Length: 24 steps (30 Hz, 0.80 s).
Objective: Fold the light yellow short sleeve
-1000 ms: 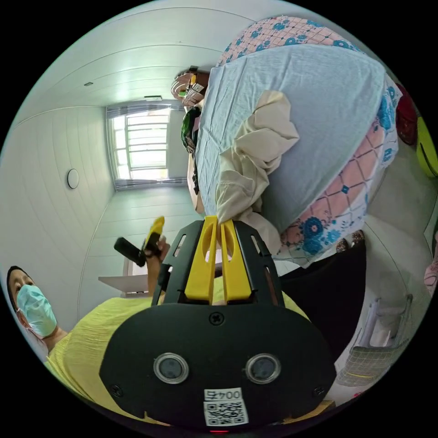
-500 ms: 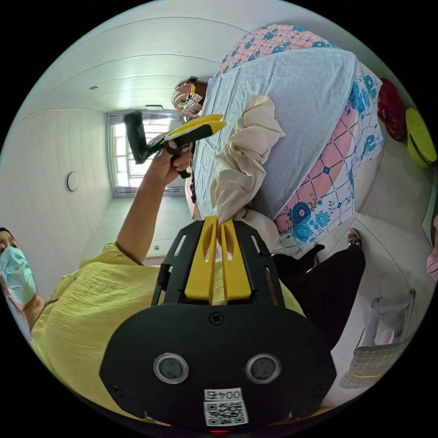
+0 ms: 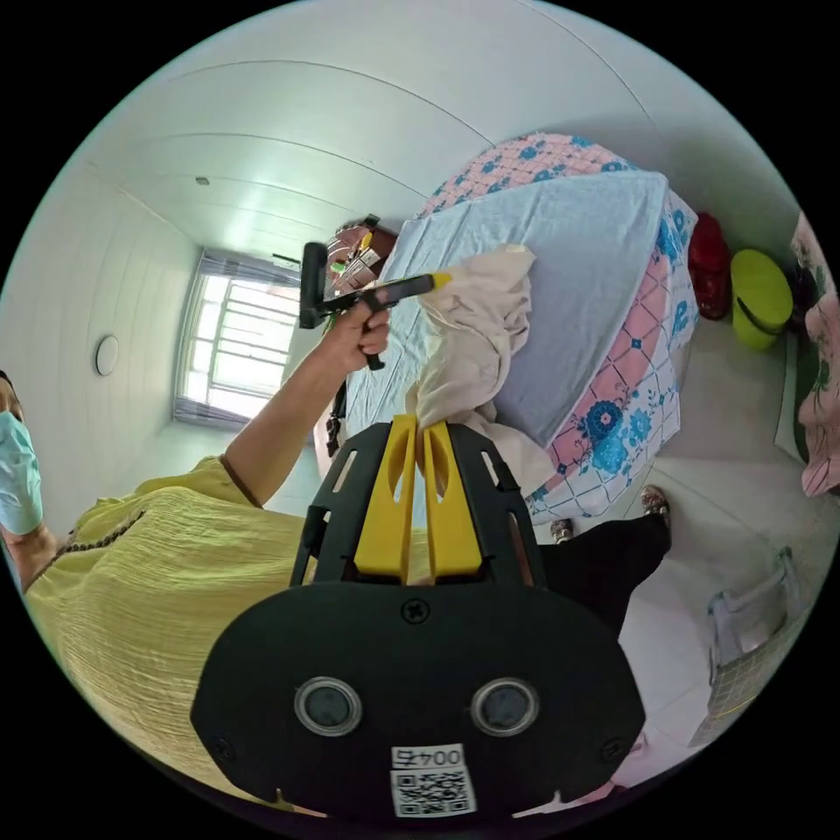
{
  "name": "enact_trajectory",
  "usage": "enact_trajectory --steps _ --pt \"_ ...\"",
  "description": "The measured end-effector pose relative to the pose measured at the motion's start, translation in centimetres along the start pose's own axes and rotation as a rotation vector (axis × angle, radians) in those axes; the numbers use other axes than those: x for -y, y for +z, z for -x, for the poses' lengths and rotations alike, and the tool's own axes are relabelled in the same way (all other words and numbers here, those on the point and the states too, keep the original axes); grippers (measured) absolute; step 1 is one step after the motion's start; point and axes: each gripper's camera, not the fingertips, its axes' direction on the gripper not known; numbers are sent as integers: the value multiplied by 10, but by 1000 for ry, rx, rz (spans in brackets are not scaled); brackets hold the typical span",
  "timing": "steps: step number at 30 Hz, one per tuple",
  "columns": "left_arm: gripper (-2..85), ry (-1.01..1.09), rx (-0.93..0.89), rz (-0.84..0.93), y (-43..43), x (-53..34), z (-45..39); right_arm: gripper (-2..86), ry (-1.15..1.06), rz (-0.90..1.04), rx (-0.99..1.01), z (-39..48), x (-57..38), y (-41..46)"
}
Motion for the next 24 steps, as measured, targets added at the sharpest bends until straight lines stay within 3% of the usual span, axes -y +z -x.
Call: enact_trajectory --steps 6,11,17,21,24 --pt "4 -258 -7 -490 -224 -169 61 -6 -252 -43 -79 85 1 11" --pt "4 -358 -7 -541 -291 -311 53 -6 -363 -14 -111 130 4 35" --pt "4 -539 -48 -443 -241 -400 84 -5 -287 64 -90 125 7 75" --pt "6 -640 -78 -284 -153 -405 150 -5 -131 113 -155 81 24 117" --pt "10 -603 -77 -156 -104 -399 176 -1 2 105 -180 45 43 143"
